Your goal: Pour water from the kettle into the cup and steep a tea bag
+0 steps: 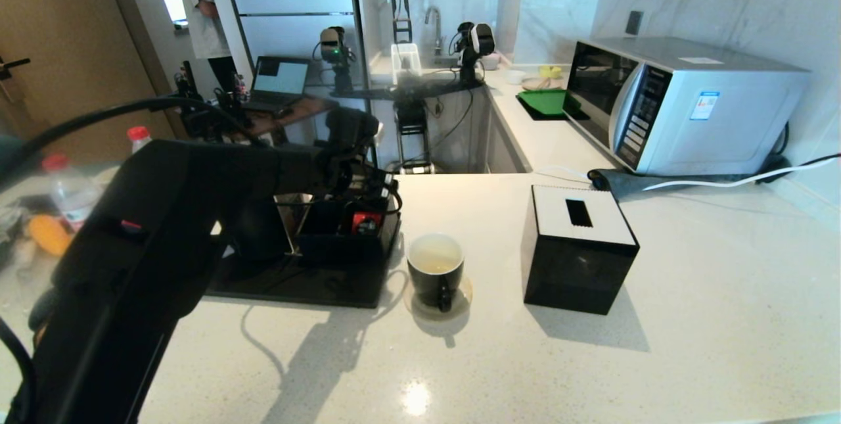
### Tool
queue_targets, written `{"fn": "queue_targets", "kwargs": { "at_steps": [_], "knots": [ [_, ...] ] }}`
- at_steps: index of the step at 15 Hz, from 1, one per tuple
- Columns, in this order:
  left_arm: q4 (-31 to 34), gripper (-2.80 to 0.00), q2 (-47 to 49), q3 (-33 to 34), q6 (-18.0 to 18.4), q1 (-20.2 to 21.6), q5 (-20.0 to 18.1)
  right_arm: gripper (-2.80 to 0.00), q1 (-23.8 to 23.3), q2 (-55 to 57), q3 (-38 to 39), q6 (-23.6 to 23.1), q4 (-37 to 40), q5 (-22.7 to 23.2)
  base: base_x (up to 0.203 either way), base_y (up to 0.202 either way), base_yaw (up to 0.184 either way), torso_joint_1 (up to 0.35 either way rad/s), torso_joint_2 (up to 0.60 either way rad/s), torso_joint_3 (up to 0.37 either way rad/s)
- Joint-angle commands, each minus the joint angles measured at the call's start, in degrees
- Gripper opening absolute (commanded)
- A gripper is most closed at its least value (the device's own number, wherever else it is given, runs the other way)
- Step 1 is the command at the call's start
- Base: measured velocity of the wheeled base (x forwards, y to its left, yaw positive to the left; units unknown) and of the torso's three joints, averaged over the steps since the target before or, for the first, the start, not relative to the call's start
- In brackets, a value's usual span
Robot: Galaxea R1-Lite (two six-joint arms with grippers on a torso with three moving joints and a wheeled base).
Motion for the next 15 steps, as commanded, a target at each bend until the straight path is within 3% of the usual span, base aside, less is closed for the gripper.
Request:
{"fn": "queue_targets", "kwargs": {
  "at_steps": [1,15],
  "knots": [
    [-0.5,-2.80,0.1,0.1,0.0,0.0,0.1,-2.80,0.0,0.1,0.0,0.0,0.0,0.0,0.000,0.000,0.000,0.000,0.00,0.000],
    [-0.4,-2.80,0.1,0.5,0.2,-0.2,0.1,-2.80,0.0,0.1,0.0,0.0,0.0,0.0,0.000,0.000,0.000,0.000,0.00,0.000]
  ]
}}
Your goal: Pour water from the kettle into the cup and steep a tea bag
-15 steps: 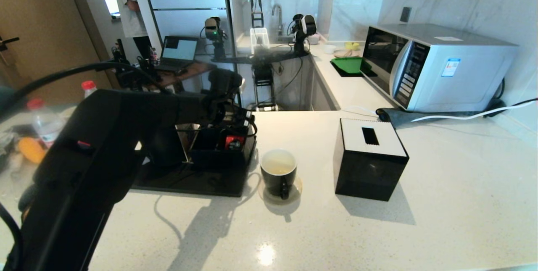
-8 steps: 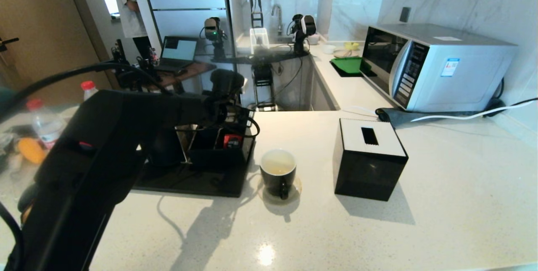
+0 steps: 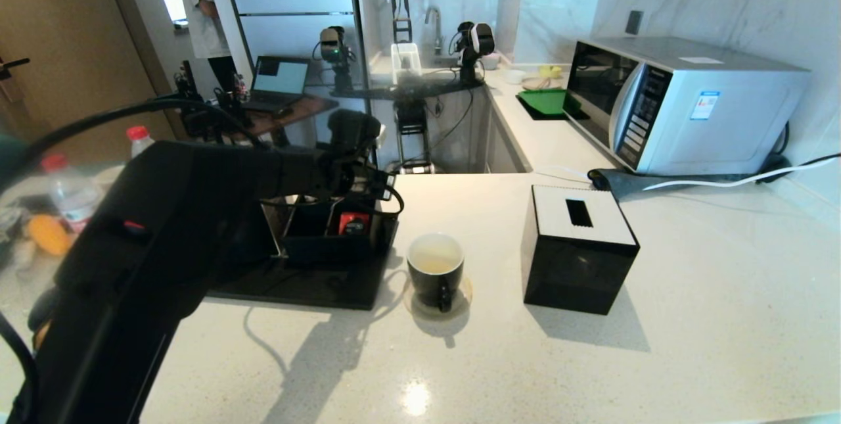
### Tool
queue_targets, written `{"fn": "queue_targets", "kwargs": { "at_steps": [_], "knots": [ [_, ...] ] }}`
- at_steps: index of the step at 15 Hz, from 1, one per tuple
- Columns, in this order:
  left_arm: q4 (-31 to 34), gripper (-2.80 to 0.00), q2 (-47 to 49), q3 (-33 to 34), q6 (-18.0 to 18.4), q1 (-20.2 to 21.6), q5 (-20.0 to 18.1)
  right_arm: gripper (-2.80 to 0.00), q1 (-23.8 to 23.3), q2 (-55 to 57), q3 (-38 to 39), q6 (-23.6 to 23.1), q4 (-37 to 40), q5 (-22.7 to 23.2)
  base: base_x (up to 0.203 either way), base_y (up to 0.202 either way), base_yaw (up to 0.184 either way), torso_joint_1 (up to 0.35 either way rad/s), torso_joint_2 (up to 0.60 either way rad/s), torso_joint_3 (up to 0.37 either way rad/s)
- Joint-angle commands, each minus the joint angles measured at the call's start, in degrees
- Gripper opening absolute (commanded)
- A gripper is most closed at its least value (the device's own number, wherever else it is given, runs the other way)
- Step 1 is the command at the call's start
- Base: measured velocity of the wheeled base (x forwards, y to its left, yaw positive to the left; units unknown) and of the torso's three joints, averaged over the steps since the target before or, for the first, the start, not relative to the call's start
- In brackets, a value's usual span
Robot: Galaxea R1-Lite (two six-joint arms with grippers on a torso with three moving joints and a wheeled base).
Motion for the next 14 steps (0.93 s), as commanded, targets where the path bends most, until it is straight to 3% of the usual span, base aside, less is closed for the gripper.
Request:
{"fn": "queue_targets", "kwargs": {
  "at_steps": [1,14],
  "knots": [
    [-0.1,-2.80,-0.1,0.2,-0.1,-0.2,0.0,-2.80,0.0,0.1,0.0,0.0,0.0,0.0,0.000,0.000,0.000,0.000,0.00,0.000],
    [0.0,-2.80,-2.1,0.5,-0.2,-1.0,0.1,-2.80,0.0,0.1,0.0,0.0,0.0,0.0,0.000,0.000,0.000,0.000,0.00,0.000]
  ]
}}
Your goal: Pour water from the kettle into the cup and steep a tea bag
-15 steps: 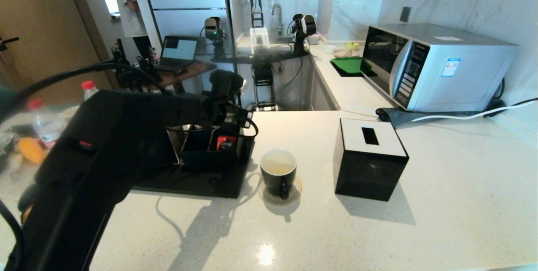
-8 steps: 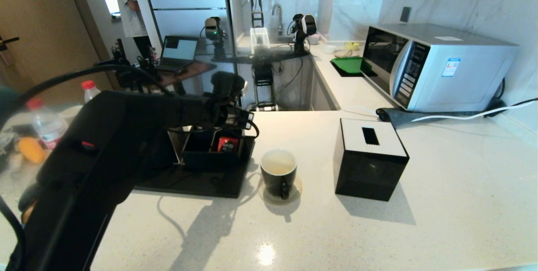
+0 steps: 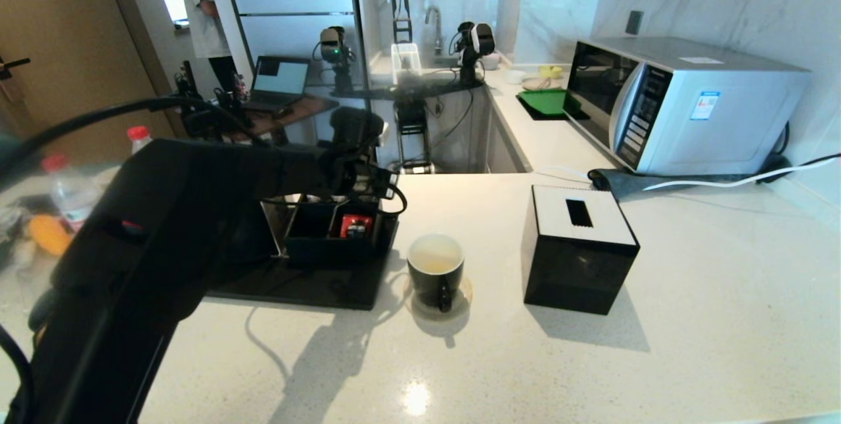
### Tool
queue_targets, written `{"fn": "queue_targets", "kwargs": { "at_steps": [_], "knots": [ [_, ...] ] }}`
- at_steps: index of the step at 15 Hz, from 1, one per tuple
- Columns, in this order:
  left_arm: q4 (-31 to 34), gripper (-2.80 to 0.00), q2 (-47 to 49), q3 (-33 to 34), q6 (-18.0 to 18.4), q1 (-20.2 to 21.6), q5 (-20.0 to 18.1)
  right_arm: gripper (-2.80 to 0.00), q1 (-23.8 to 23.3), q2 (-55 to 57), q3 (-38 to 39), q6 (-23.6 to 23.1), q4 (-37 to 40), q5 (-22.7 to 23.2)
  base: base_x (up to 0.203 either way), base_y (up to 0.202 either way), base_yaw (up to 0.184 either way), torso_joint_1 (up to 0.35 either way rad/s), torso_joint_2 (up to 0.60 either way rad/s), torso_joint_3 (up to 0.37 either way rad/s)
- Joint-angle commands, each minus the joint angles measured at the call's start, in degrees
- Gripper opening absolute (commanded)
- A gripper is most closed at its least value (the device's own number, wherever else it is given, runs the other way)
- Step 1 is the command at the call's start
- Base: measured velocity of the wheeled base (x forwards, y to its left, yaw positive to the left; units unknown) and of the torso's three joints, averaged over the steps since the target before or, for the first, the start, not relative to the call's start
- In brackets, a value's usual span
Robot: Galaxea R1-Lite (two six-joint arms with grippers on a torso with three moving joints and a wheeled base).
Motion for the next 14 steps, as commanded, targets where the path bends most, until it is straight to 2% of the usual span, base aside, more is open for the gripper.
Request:
{"fn": "queue_targets", "kwargs": {
  "at_steps": [1,7,8,14],
  "knots": [
    [0.1,-2.80,-2.0,0.6,-0.1,0.1,0.3,-2.80,0.0,0.1,0.0,0.0,0.0,0.0,0.000,0.000,0.000,0.000,0.00,0.000],
    [0.2,-2.80,-5.3,4.3,-0.8,0.5,1.5,-2.80,0.0,0.1,0.0,0.0,0.0,0.0,0.000,0.000,0.000,0.000,0.00,0.000],
    [0.2,0.00,-5.9,5.1,-0.8,0.6,1.6,-2.80,0.0,0.1,0.0,0.0,0.0,0.0,0.000,0.000,0.000,0.000,0.00,0.000],
    [2.5,0.00,-6.9,5.7,-1.7,1.9,1.5,-2.80,0.0,0.1,0.0,0.0,0.0,0.0,0.000,0.000,0.000,0.000,0.00,0.000]
  ]
}}
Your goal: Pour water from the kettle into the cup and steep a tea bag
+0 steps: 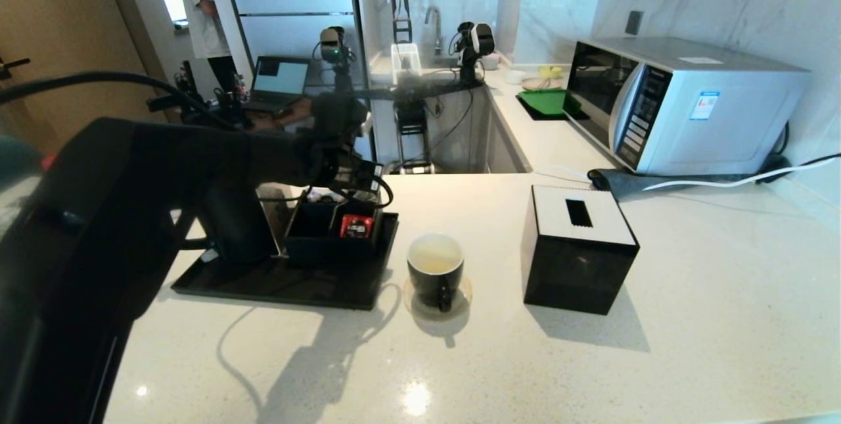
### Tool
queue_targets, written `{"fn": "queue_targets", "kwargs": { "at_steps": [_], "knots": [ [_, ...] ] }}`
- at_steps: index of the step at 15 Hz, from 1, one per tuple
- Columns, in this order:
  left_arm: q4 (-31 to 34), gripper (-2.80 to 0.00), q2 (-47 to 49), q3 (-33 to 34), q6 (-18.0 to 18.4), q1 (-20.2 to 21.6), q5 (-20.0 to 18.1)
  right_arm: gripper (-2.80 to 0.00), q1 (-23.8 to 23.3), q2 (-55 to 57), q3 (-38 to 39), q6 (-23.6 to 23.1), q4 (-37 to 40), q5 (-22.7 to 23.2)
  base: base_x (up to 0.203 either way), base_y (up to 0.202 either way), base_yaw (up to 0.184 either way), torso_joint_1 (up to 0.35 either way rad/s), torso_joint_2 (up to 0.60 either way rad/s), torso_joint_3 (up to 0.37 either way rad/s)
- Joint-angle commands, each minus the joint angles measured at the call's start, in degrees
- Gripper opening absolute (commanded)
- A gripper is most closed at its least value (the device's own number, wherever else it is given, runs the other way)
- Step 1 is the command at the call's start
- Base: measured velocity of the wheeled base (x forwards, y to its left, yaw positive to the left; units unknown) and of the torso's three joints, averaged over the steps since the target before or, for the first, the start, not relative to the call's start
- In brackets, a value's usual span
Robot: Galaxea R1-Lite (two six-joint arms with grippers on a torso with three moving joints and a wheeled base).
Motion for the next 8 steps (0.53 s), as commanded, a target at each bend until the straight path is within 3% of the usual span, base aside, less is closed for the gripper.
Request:
{"fn": "queue_targets", "kwargs": {
  "at_steps": [1,8],
  "knots": [
    [2.2,0.00,-0.9,0.1,0.0,0.4,0.0,-2.80,0.0,0.1,0.0,0.0,0.0,0.0,0.000,0.000,0.000,0.000,0.00,0.000],
    [2.9,0.00,0.2,0.1,0.0,0.8,-0.5,-2.80,0.0,0.1,0.0,0.0,0.0,0.0,0.000,0.000,0.000,0.000,0.00,0.000]
  ]
}}
